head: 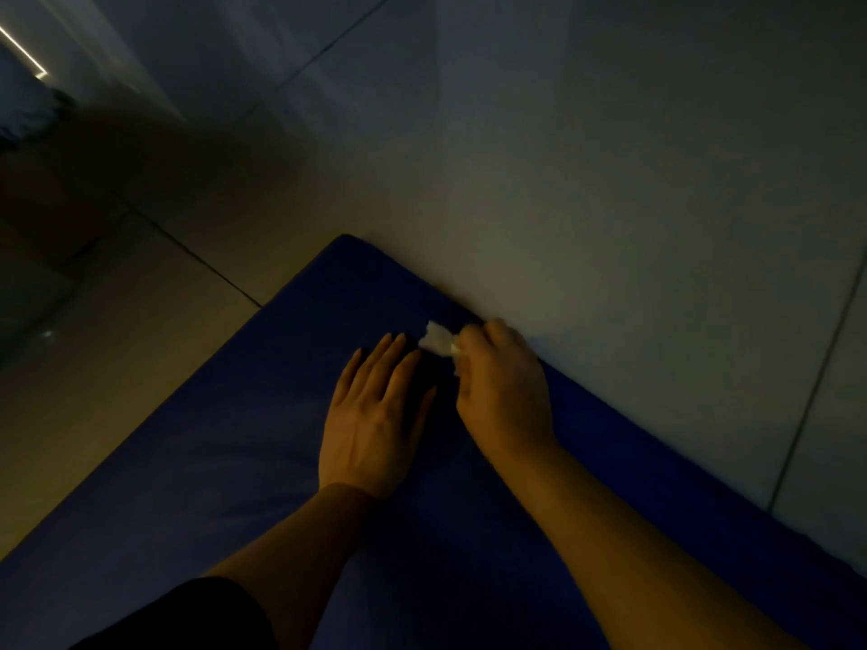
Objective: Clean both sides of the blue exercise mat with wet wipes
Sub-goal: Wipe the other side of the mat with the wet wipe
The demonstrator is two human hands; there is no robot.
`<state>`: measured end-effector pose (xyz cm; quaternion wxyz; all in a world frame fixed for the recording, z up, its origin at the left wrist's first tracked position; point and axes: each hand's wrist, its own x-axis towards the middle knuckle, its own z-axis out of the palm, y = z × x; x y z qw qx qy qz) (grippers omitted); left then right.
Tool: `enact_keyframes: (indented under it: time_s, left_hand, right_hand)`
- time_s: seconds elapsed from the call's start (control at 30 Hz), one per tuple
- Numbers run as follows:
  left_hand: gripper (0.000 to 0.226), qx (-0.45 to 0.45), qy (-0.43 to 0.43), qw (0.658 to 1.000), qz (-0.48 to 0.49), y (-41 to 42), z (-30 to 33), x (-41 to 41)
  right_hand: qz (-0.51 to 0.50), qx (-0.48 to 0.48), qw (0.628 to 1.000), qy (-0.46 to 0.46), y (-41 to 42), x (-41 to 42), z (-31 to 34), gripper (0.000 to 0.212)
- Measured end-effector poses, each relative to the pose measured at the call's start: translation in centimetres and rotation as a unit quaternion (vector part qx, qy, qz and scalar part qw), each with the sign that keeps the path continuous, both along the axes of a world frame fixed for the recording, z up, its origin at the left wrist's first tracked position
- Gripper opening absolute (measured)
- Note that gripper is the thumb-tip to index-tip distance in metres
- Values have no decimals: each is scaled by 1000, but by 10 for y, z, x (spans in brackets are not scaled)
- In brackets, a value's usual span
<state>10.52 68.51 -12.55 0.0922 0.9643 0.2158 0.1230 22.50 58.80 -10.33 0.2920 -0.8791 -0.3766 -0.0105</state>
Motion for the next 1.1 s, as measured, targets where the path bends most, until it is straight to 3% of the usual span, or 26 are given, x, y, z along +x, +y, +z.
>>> enact_keyframes:
  time_s: [0.17,0.3,0.47,0.57,0.67,0.8,0.9,1.0,1.1]
  left_hand:
    - [49,-5,9,1000,6,0,-1,0]
    - [51,-2,13,1000,5,1,-1,-1]
    - [53,10,20,1000,11,0,-1,1]
    - [54,22,31,999,12,-2,-1,2]
    - [51,21,39,999,2,0,-1,1]
    - [48,21,22,1000,-3,1,0,0]
    - [47,24,7,1000,-1,0,-1,0]
    - [47,26,9,1000,-1,-1,-1,0]
    - [48,12,21,1000,-11,0,0,0]
  right_hand:
    - [-12,-37,999,-3,12,4,8,25]
    - [-45,-102,992,56,39,20,20,19]
    - [-138,-60,988,35,-26,3,10,17]
    - [-178,-62,980,58,-17,1,13,10]
    - [-130,-85,984,85,25,-1,14,21]
    - [-115,-92,988,53,10,2,15,15]
    - [-191,-66,979,14,-39,2,11,14]
    - [-252,-75,964,43,-41,-4,13,12]
    - [-164,-91,980,64,3,-8,16,20]
